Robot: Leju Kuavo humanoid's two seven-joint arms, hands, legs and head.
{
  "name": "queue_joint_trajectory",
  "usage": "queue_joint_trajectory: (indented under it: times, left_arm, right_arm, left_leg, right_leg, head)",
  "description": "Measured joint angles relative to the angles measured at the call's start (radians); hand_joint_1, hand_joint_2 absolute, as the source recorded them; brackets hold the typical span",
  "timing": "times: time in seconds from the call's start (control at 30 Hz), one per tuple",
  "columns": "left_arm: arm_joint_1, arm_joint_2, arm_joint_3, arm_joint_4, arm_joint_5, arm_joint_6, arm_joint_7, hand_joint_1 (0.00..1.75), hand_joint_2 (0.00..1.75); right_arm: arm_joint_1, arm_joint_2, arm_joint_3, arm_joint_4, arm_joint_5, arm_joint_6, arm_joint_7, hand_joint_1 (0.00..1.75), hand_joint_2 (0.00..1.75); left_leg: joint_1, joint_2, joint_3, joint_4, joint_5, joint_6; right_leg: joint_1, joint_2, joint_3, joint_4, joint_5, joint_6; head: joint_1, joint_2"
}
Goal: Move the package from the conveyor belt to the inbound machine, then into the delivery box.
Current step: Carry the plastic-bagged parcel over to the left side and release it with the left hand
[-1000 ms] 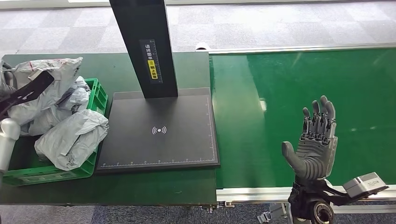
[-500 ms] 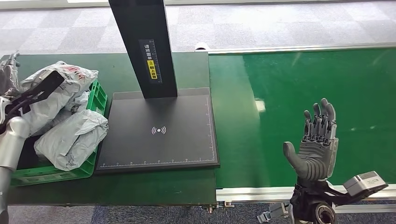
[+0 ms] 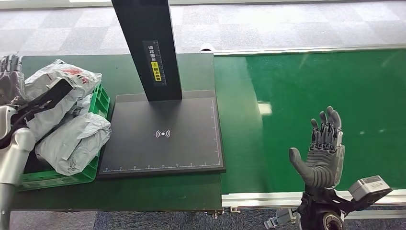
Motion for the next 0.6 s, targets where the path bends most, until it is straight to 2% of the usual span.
queue_joint_trajectory:
  times: [0.17,0.27,0.33,0.4,0.5,0.6]
  left_arm:
    - [0.219,-0.104,-0.002,-0.418,0.012,0.212,-0.052,0.0,1.75]
    - [0.293,-0.149,-0.017,-0.592,0.032,0.278,-0.088,0.0,1.75]
    - [0.319,-0.165,-0.046,-0.672,0.141,0.337,-0.226,0.0,1.75]
    - [0.342,-0.178,-0.117,-0.752,0.328,0.346,-0.446,0.0,1.75]
    - [0.4,-0.211,-0.25,-0.848,0.632,0.272,-0.71,0.0,1.75]
    - [0.471,-0.273,-0.327,-0.855,0.964,0.155,-0.844,0.0,1.75]
  right_arm:
    - [0.035,0.009,-0.023,-0.001,0.006,-0.014,0.01,0.0,1.75]
    - [0.053,0.014,-0.03,-0.003,0.007,-0.018,0.014,0.0,1.75]
    - [0.061,0.015,-0.033,-0.006,0.005,-0.02,0.016,0.0,1.75]
    - [0.065,0.012,-0.035,-0.008,-0.001,-0.016,0.017,0.0,1.75]
    - [0.059,-0.003,-0.031,-0.002,-0.006,-0.004,0.018,0.0,1.75]
    - [0.051,-0.018,-0.014,0.013,-0.001,-0.005,0.02,0.0,1.75]
  left_leg:
    - [-0.001,0.001,-0.001,0.0,-0.002,0.001]
    - [-0.001,0.001,-0.001,0.0,-0.004,0.001]
    - [-0.001,0.0,-0.001,0.0,-0.004,0.001]
    - [-0.001,-0.001,0.0,0.0,-0.003,0.001]
    - [-0.001,0.001,0.001,0.0,-0.004,0.001]
    - [-0.001,0.0,0.002,0.0,-0.004,0.001]
  right_leg:
    - [-0.001,0.0,0.0,-0.002,-0.001,0.001]
    - [-0.001,0.001,0.0,-0.002,-0.001,0.002]
    - [-0.001,0.0,0.0,-0.002,-0.001,0.002]
    - [-0.001,0.0,0.001,-0.002,-0.001,0.002]
    - [-0.001,0.001,0.003,-0.002,-0.001,0.002]
    - [-0.002,0.0,0.004,-0.002,-0.002,0.003]
  head:
    - [0.0,0.0]
    - [0.0,0.0]
    - [0.0,0.0]
    - [0.0,0.0]
    - [0.0,0.0]
    - [0.0,0.0]
